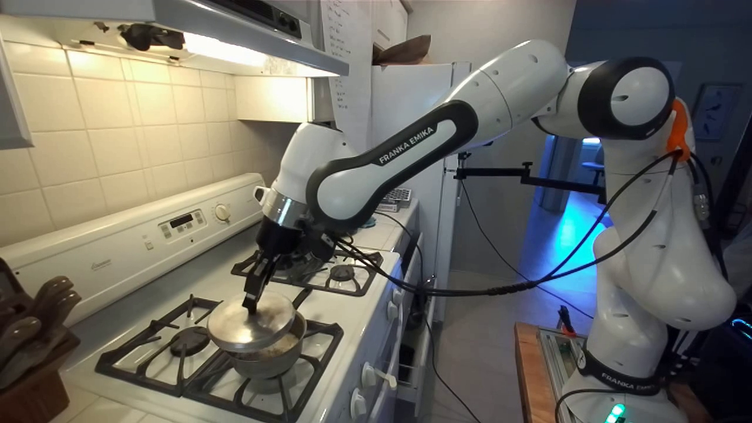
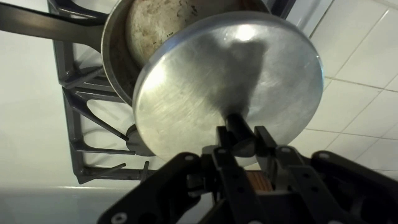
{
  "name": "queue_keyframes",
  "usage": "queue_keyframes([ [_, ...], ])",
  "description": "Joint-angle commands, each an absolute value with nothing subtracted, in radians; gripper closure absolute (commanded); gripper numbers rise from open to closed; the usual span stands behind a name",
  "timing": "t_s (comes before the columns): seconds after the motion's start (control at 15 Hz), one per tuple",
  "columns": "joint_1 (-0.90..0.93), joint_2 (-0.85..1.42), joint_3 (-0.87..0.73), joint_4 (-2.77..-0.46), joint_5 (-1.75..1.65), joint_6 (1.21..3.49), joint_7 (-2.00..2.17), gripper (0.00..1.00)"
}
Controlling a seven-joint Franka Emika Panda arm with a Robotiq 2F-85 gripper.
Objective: Remove the silver lid from the silver pot, put it on the counter and move the pot to the right
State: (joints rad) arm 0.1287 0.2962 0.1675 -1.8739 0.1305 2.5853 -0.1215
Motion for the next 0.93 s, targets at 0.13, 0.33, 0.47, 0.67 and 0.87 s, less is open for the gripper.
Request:
queue_keyframes([
  [0.13, 0.128, 0.274, 0.227, -1.875, 0.184, 2.581, -0.159, 0.94],
  [0.33, 0.138, 0.293, 0.264, -1.867, 0.209, 2.581, -0.182, 0.94],
  [0.47, 0.147, 0.310, 0.289, -1.862, 0.217, 2.582, -0.197, 0.94],
  [0.67, 0.162, 0.345, 0.320, -1.856, 0.222, 2.585, -0.222, 0.94],
  [0.87, 0.169, 0.383, 0.343, -1.852, 0.219, 2.591, -0.245, 0.94],
])
